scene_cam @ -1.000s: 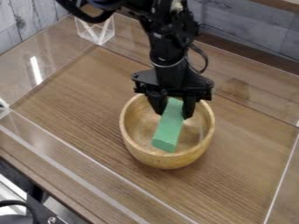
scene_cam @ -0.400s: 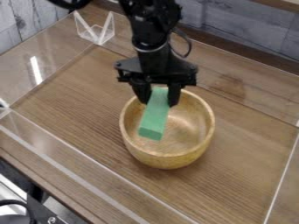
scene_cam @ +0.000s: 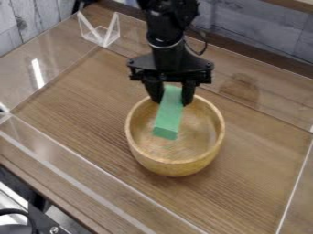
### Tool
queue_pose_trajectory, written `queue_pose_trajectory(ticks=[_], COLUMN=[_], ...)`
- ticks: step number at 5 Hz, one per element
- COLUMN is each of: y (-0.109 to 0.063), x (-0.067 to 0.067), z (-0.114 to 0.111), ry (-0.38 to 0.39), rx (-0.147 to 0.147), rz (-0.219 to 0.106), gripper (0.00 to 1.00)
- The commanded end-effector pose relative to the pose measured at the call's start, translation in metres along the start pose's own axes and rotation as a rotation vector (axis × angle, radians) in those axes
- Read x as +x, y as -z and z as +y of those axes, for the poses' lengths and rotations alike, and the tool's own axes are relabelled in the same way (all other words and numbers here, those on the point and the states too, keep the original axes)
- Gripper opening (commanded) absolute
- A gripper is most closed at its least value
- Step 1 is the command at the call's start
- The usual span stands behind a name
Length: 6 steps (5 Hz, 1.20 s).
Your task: Move green object from inside the wooden bowl to the table next to it
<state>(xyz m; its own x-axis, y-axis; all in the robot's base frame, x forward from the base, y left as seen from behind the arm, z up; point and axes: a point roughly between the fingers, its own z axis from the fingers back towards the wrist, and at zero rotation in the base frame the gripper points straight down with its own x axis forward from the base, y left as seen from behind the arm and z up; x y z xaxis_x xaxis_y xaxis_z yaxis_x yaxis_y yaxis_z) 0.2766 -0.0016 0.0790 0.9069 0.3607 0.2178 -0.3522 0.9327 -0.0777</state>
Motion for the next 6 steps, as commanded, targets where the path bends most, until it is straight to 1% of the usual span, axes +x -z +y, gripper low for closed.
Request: queue_pose_trajectory(ticks=[1, 2, 3, 5, 6], y=[-0.009, -0.007, -0.009, -0.012, -0.016], x=[0.016, 0.010, 0.006, 0.007, 0.004], z=[-0.005, -0.013, -0.019, -0.020, -0.021], ry=[0.024, -0.016, -0.058, -0.170, -0.196], rx=[-0.020, -0.006, 0.004, 0.025, 0.024], rz=[-0.045, -0.047, -0.054, -0.070, -0.078], gripper=[0.00, 0.00, 0.00, 0.00, 0.00])
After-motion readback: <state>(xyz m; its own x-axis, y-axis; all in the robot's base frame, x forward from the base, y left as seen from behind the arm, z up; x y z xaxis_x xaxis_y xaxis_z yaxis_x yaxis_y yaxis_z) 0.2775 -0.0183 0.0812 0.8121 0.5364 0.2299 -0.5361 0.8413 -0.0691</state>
